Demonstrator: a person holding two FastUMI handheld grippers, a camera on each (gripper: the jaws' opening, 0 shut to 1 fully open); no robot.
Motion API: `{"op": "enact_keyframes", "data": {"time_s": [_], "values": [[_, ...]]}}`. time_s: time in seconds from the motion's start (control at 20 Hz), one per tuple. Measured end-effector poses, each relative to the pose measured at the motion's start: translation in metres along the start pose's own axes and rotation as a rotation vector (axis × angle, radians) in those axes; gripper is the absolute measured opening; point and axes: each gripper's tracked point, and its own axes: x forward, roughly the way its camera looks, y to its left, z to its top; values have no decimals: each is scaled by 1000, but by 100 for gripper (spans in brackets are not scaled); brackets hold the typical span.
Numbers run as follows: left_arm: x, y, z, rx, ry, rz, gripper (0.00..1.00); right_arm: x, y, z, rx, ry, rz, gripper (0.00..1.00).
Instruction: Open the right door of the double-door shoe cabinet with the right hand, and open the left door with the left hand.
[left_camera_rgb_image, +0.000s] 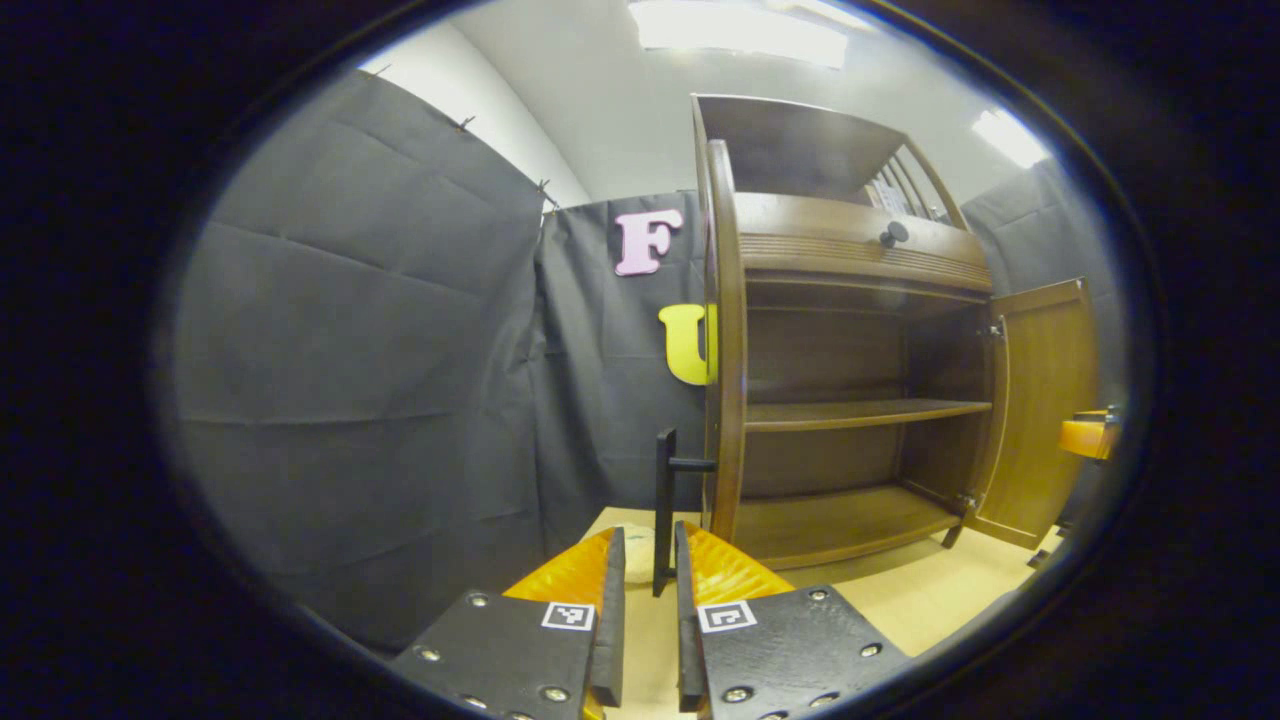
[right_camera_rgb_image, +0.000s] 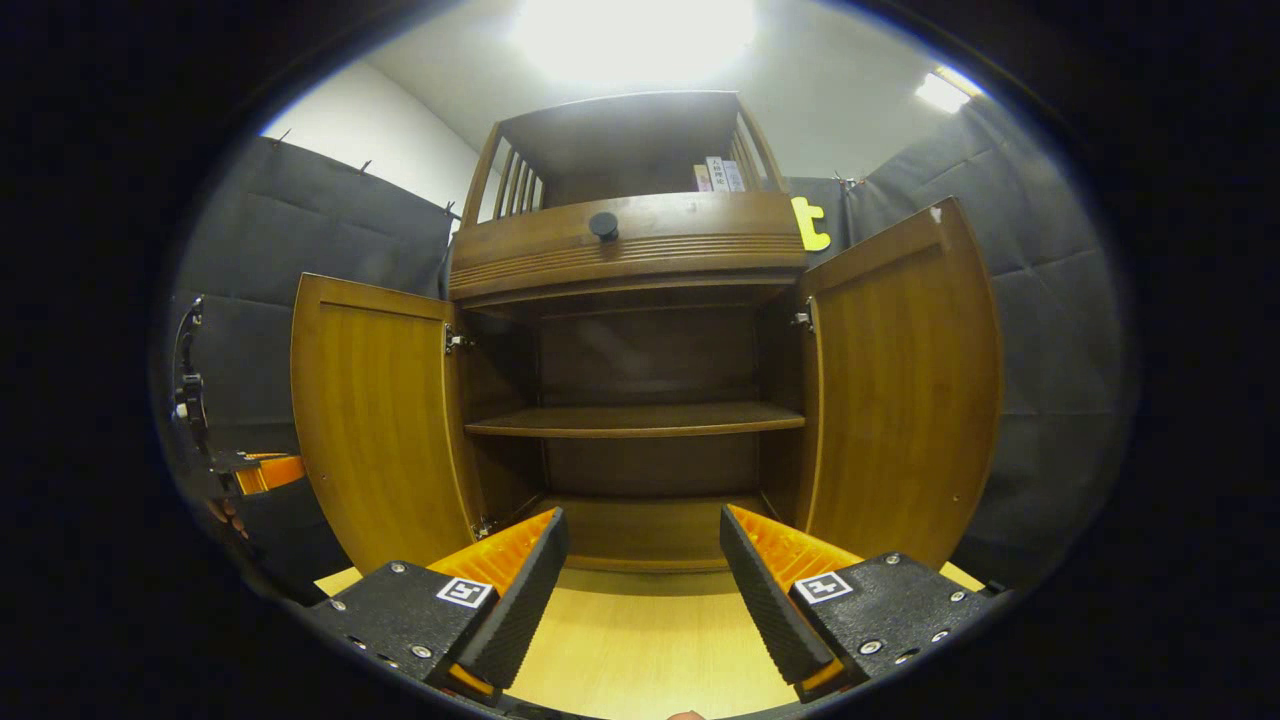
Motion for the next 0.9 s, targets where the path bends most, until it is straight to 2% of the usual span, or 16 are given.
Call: {"op": "enact_keyframes", "data": {"time_s": [0.05,0.1,0.25,0.4,0.45,0.75,0.8,0.85,0.9], "values": [[-8,0,-3,-7,-6,3,18,-7,-8,3,0,-5,-5,94],[-14,1,-2,-14,-11,6,18,-15,-16,5,-4,-10,-14,94],[-26,16,6,-29,-25,-1,27,-38,-42,11,-10,-21,-33,93],[-29,16,15,-31,-36,-8,23,-62,-62,11,-4,-20,-45,93],[-29,18,16,-30,-43,-16,27,-70,-69,13,-3,-25,-53,93],[-34,19,20,-13,-59,-38,27,-112,-94,19,-31,-49,-89,93],[-33,18,20,-8,-65,-35,23,-116,-95,17,-32,-49,-89,93],[-32,16,20,-1,-66,-35,27,-120,-97,16,-32,-49,-89,93],[-32,15,20,6,-64,-35,27,-123,-99,15,-29,-47,-90,93]]}}
